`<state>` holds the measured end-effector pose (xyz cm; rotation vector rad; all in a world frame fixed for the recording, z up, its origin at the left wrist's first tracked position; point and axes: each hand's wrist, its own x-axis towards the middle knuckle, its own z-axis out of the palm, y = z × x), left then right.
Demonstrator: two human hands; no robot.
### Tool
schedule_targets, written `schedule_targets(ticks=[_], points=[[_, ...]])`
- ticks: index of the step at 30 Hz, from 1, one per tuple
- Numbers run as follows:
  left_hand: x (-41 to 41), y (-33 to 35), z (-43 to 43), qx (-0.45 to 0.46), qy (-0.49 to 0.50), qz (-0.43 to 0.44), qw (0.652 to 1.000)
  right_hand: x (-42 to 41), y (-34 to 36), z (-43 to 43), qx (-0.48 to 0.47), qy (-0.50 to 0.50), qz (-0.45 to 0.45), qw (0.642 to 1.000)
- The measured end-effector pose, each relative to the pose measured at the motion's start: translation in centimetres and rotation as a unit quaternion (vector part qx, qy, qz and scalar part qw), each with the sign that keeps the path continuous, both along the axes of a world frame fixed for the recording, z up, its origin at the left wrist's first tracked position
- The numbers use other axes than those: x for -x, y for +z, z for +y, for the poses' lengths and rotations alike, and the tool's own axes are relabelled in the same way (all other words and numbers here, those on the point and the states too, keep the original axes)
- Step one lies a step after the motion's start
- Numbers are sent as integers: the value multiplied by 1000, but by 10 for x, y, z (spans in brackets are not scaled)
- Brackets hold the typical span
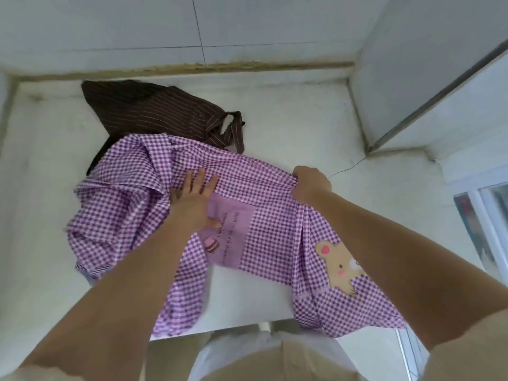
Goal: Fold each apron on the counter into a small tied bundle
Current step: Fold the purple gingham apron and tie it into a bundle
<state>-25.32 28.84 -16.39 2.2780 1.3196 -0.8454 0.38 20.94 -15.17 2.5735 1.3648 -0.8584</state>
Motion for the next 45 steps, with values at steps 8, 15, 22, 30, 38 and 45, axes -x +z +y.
schedule_targets(ticks=[8, 15, 22, 30, 38, 45], points=[[34, 3, 17, -107, -49, 88, 989, 15, 2, -9, 48, 15, -5, 999], [-39, 22, -50, -177, -12, -72, 981, -26, 6, -43, 64, -13, 7, 998], [-104, 8, -116, -30, 54, -15, 998, -45, 20, -75, 277, 20, 193, 941], [-125, 1, -142, -45, 156, -16, 987, -130, 25, -91, 29, -27, 182, 982], [-167, 1, -202, -183, 139, -82, 970, -188, 14, -139, 10, -48, 266, 963], [-209, -8, -231, -117, 137, -60, 982, -228, 10, -172, -47, 37, 135, 989]])
